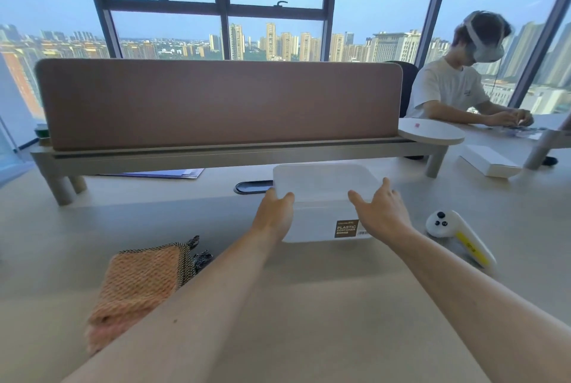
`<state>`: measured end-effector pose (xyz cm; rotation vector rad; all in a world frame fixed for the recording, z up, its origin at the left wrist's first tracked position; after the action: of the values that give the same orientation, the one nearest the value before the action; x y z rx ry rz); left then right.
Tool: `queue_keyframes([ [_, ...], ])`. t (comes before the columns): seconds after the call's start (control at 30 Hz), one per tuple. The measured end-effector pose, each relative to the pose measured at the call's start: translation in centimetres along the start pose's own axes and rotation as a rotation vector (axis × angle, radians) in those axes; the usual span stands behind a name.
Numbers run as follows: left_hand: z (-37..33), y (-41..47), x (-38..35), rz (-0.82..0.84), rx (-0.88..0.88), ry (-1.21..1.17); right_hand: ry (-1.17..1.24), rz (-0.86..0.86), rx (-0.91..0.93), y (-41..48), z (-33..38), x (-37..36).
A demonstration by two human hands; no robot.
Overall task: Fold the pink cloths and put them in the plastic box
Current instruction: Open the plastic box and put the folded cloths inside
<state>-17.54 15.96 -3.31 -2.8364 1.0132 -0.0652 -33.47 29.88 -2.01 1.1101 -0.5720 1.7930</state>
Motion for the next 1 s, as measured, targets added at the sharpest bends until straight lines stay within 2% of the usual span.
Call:
queue_keyframes([
  [0.17, 1.3, -6.5, 4.4, -0.007, -0.027, 0.035, -0.05, 0.067, 0.048, -7.3, 0.2, 0.5],
  [0.33, 2.3, -13.1, 7.2, -0.005, -0.065, 0.035, -0.064, 0.043, 0.106, -14.3, 0.1, 0.3],
  [0.5, 2.8, -16.1, 8.4, -0.003, -0.045, -0.052, 0.011, 0.104, 0.105, -17.0, 0.3, 1.0],
  [0.57, 2.3, -16.6, 9.0, -0.017, -0.05, -0.072, 0.139, 0.13, 0.08, -17.1, 0.3, 1.7],
  [0.67, 0.4, -15.9, 9.6, -0.086, -0.086, -0.081, 0.417, 0.14, 0.054, -16.2, 1.2, 3.4],
  [0.73, -1.6, -14.7, 10.0, -0.129, -0.126, -0.063, 0.514, 0.152, 0.065, -14.6, 2.3, 4.6],
  [0.87, -4.2, -10.1, 9.5, -0.068, -0.147, -0.168, 0.651, 0.225, 0.116, -10.3, 4.8, 5.2],
  [1.0, -3.6, -5.0, 9.2, 0.005, -0.112, -0.245, 0.715, 0.313, 0.145, -6.7, 5.8, 2.9],
])
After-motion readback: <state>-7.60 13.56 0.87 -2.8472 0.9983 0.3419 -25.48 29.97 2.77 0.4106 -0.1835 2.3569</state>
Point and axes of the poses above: each hand's wrist, its own y-axis towards the middle knuckle, its own x-axis out of the back of the hand, z = x × y, the point moved 5 cm from there along y, towards the middle knuckle, and after that the axes turned 12 degrees about -y, right-handed, at the moved point
